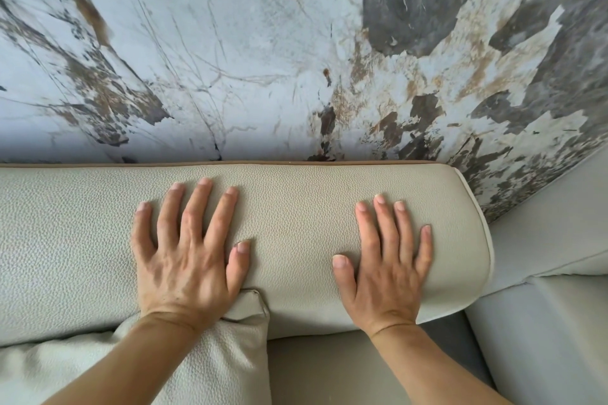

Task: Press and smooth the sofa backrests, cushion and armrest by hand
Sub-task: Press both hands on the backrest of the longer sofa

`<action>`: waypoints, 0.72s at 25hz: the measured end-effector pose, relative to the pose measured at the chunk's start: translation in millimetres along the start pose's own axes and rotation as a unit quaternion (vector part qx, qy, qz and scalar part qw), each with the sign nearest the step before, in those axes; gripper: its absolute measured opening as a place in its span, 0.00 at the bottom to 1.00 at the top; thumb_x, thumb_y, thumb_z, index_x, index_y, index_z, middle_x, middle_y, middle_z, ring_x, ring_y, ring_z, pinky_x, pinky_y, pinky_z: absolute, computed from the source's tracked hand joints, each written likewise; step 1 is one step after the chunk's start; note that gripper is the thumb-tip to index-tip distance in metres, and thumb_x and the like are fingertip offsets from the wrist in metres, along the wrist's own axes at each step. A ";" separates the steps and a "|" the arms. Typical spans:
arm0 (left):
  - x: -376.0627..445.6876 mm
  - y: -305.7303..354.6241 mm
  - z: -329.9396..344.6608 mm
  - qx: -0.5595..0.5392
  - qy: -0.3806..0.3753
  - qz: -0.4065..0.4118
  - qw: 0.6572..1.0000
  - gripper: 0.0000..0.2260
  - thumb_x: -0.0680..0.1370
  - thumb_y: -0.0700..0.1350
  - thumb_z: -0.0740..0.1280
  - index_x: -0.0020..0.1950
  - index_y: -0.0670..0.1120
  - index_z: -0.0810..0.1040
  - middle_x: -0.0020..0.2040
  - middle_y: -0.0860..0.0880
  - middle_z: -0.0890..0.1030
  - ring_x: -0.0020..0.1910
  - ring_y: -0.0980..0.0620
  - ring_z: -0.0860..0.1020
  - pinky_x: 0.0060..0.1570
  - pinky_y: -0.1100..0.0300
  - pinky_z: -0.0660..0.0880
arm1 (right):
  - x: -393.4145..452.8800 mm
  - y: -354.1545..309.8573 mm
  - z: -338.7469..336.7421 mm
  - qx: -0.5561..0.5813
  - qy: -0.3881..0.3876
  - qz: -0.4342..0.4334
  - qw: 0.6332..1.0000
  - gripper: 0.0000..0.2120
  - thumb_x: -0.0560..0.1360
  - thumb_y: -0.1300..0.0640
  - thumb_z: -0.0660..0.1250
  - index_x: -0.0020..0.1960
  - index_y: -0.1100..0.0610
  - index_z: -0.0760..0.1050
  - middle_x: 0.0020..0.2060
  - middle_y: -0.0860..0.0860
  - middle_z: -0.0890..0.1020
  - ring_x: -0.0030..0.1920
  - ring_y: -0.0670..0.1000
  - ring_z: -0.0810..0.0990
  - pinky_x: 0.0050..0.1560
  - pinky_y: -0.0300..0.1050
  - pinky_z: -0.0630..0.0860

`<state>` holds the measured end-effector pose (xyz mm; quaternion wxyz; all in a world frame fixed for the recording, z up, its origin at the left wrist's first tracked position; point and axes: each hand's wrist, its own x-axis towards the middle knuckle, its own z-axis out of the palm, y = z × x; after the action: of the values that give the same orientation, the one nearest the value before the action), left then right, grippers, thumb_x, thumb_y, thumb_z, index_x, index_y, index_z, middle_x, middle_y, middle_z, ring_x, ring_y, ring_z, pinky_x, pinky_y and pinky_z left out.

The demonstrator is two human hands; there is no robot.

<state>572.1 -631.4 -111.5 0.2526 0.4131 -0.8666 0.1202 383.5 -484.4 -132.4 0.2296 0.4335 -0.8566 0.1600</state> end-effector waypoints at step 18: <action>31.3 0.4 20.7 -0.003 0.007 -0.018 1.000 0.27 0.78 0.60 0.50 0.74 0.51 0.64 0.72 0.44 0.68 0.72 0.38 0.63 0.71 0.37 0.54 | 41.3 0.8 28.5 -0.001 0.031 -0.018 0.999 0.32 0.78 0.37 0.43 0.78 0.50 0.54 0.76 0.52 0.62 0.77 0.55 0.56 0.73 0.66 0.52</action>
<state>548.2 -660.3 -112.2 0.2621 0.4268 -0.8577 0.1165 354.2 -525.0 -134.6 0.2596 0.4432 -0.8414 0.1682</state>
